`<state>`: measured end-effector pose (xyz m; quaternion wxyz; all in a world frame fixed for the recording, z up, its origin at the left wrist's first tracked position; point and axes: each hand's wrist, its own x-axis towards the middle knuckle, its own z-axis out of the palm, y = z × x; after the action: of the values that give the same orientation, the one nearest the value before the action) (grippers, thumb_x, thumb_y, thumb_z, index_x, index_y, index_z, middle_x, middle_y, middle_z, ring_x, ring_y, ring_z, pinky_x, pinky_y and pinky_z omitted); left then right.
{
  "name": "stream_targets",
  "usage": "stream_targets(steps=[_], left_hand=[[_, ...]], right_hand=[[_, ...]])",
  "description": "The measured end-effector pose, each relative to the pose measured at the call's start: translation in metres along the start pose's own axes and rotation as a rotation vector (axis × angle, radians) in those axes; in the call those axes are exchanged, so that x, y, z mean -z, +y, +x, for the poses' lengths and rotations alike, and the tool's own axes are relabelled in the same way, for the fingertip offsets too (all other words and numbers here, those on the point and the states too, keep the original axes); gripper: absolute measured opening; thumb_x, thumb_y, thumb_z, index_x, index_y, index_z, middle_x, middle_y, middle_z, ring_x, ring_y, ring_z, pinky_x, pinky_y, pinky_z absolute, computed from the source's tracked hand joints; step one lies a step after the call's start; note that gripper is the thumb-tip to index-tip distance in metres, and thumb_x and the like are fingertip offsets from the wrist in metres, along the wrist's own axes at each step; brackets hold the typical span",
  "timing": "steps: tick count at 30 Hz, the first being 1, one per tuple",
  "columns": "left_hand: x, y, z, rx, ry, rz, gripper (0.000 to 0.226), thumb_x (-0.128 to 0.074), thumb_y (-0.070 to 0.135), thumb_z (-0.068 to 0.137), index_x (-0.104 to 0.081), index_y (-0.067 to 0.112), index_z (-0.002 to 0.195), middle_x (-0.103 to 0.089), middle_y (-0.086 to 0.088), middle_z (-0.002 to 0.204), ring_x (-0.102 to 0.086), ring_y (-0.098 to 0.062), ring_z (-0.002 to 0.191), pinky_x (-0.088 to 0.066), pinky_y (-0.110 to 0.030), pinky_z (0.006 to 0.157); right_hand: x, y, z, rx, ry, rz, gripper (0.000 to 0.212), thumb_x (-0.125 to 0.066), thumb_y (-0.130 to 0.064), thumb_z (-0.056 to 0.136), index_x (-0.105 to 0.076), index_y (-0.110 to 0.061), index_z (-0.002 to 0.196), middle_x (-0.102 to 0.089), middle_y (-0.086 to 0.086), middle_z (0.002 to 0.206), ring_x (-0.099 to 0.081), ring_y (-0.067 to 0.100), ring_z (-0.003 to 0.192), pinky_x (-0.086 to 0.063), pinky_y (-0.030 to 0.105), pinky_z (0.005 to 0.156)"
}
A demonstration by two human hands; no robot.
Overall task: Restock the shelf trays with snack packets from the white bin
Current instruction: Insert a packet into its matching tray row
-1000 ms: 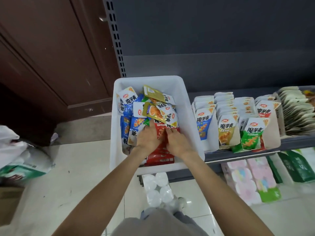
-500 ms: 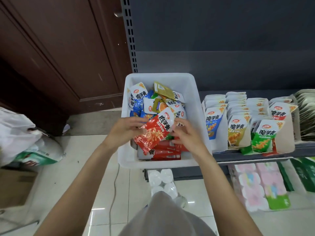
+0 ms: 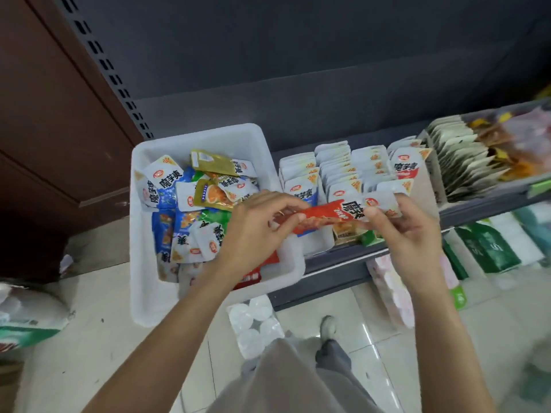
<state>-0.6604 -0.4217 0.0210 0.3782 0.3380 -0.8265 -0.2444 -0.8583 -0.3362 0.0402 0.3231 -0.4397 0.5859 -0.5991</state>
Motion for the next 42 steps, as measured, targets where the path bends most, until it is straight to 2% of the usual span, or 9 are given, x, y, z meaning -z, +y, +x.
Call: stream_targets(steps=[4, 9, 13, 18, 22, 28, 31, 36, 42], left_hand=[[-0.072, 0.037, 0.046, -0.119, 0.042, 0.034, 0.011, -0.068, 0.022, 0.085, -0.072, 0.017, 0.094, -0.070, 0.005, 0.088, -0.061, -0.008, 0.080, -0.052, -0.028, 0.070], [-0.152, 0.078, 0.108, -0.081, 0.029, 0.056, 0.012, -0.066, 0.023, 0.086, -0.070, 0.022, 0.096, -0.070, 0.009, 0.093, -0.065, -0.009, 0.083, -0.054, -0.032, 0.066], [-0.191, 0.085, 0.145, 0.010, -0.008, 0.109, 0.017, -0.060, 0.024, 0.088, -0.068, 0.023, 0.102, -0.071, 0.010, 0.096, -0.066, -0.011, 0.086, -0.054, -0.036, 0.070], [-0.203, 0.066, 0.159, 0.171, 0.055, 0.152, 0.016, -0.062, 0.025, 0.089, -0.069, 0.020, 0.102, -0.072, 0.009, 0.092, -0.066, -0.005, 0.085, -0.054, -0.030, 0.073], [-0.208, 0.052, 0.159, 0.237, 0.069, 0.258, 0.012, -0.064, 0.024, 0.087, -0.070, 0.021, 0.097, -0.072, 0.009, 0.086, -0.065, -0.007, 0.081, -0.051, -0.026, 0.067], [-0.217, 0.038, 0.164, 0.319, -0.077, 0.489, 0.020, -0.056, 0.037, 0.091, -0.071, 0.029, 0.101, -0.072, 0.007, 0.095, -0.060, -0.017, 0.095, -0.046, -0.029, 0.069], [-0.220, 0.036, 0.164, 0.309, -0.053, 0.542, 0.023, -0.054, 0.035, 0.092, -0.068, 0.025, 0.107, -0.071, 0.006, 0.100, -0.058, -0.018, 0.100, -0.044, -0.028, 0.070], [-0.194, 0.042, 0.141, 0.134, 0.218, 0.548, 0.020, -0.054, 0.029, 0.090, -0.071, 0.021, 0.095, -0.071, 0.007, 0.085, -0.062, -0.014, 0.082, -0.044, -0.026, 0.070], [-0.118, 0.040, 0.063, 0.008, 0.453, 0.496, 0.026, -0.049, 0.019, 0.094, -0.071, 0.008, 0.085, -0.069, -0.002, 0.077, -0.059, -0.017, 0.071, -0.043, -0.031, 0.067]], right_hand=[[0.065, 0.001, 0.019, 0.027, 0.201, 0.069, 0.018, -0.061, -0.006, 0.089, -0.065, -0.023, 0.088, -0.072, -0.011, 0.085, -0.066, 0.010, 0.086, -0.055, 0.024, 0.074], [0.150, -0.001, 0.065, 0.203, 0.258, -0.142, 0.018, -0.061, -0.014, 0.092, -0.063, -0.032, 0.094, -0.068, -0.012, 0.090, -0.063, 0.013, 0.087, -0.053, 0.032, 0.078], [0.189, 0.008, 0.117, 0.361, 0.124, -0.448, 0.010, -0.057, -0.019, 0.094, -0.064, -0.026, 0.097, -0.064, -0.008, 0.090, -0.063, 0.018, 0.086, -0.051, 0.038, 0.074], [0.177, 0.039, 0.160, 0.456, -0.097, -0.752, 0.008, -0.056, -0.010, 0.092, -0.061, -0.009, 0.098, -0.064, -0.002, 0.089, -0.054, 0.008, 0.079, -0.033, 0.020, 0.064], [0.159, 0.074, 0.179, 0.417, -0.271, -0.870, 0.011, -0.057, -0.010, 0.091, -0.062, -0.011, 0.101, -0.066, 0.006, 0.095, -0.063, 0.025, 0.084, -0.048, 0.033, 0.067], [0.150, 0.102, 0.191, 0.436, -0.250, -1.108, 0.017, -0.067, -0.005, 0.080, -0.067, -0.006, 0.096, -0.052, 0.011, 0.101, -0.051, 0.029, 0.097, -0.052, 0.039, 0.057], [0.149, 0.102, 0.190, 0.420, -0.193, -1.109, 0.021, -0.068, -0.007, 0.081, -0.062, -0.008, 0.101, -0.051, 0.013, 0.106, -0.051, 0.028, 0.099, -0.053, 0.039, 0.060], [0.156, 0.080, 0.167, 0.378, -0.106, -0.817, 0.026, -0.062, -0.016, 0.088, -0.058, -0.013, 0.113, -0.053, 0.009, 0.115, -0.053, 0.023, 0.103, -0.049, 0.035, 0.080], [0.111, 0.032, 0.112, 0.473, -0.303, -0.561, 0.022, -0.046, -0.025, 0.095, -0.061, -0.015, 0.108, -0.065, -0.005, 0.098, -0.060, 0.010, 0.089, -0.050, 0.027, 0.078]])
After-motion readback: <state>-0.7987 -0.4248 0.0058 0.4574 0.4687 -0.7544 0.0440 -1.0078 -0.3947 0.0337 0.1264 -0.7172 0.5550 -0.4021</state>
